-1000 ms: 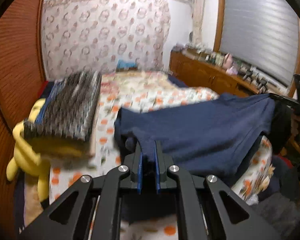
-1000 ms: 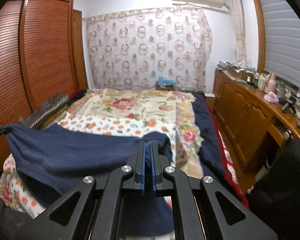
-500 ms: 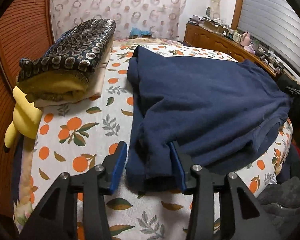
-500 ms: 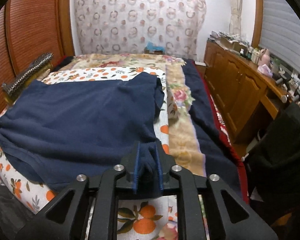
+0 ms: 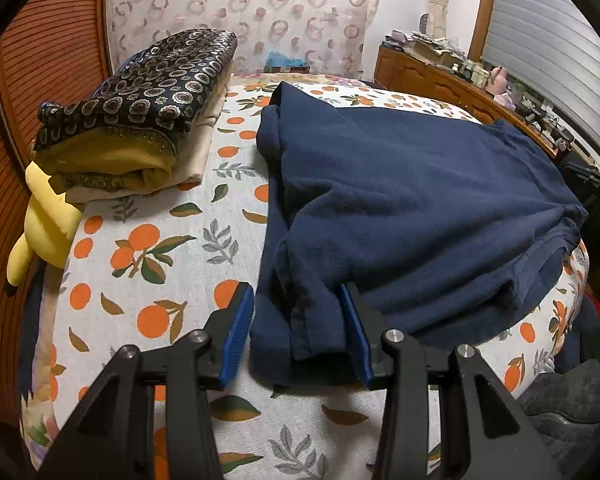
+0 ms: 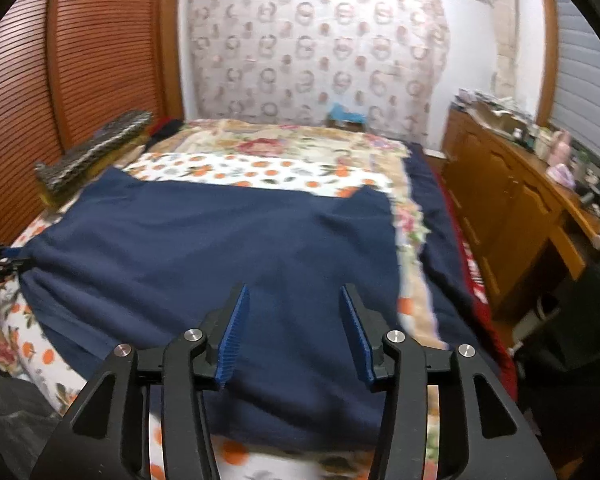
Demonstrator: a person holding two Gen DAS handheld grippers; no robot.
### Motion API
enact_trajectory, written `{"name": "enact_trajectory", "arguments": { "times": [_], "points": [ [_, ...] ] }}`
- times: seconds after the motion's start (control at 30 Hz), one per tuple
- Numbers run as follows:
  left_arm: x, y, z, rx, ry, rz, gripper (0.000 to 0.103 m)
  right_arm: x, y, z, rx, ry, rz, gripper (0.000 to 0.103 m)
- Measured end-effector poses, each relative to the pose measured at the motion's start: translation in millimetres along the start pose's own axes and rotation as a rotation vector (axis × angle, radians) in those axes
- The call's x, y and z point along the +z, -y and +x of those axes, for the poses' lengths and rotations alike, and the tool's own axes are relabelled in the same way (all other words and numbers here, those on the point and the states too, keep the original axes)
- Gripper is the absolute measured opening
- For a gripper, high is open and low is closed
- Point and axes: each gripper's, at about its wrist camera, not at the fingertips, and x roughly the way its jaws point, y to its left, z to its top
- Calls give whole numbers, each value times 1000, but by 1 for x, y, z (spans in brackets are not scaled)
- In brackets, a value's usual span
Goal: Fold small clothes
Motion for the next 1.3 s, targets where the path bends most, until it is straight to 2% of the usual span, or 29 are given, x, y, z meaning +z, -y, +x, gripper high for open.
{"name": "enact_trajectory", "arguments": {
  "times": [0.23, 0.43, 0.8, 1.13, 1.23, 1.27, 1.3],
  "points": [
    [-1, 0, 1, -3, 0, -3, 43, -6, -50, 38, 94, -58, -67, 49],
    [-2, -1, 2, -8, 1, -10, 44, -13, -72, 56, 129, -90, -86, 49],
    [-6, -3, 2, -20, 4, -29, 44, -28, -84, 65, 119, -123, -110, 50],
    [-9, 0, 1, -17, 10, -34, 44, -32, -81, 66, 113, -108, -94, 54],
    [-10, 2, 1, -43, 15, -27, 43, -33, -80, 65, 109, -100, -90, 55],
    [-10, 3, 1, -59, 15, -21, 43, -33, -80, 65, 108, -99, -90, 56],
    [-10, 6, 1, -67, 15, -9, 33, -34, -80, 65, 108, -98, -89, 56]
  ]
}}
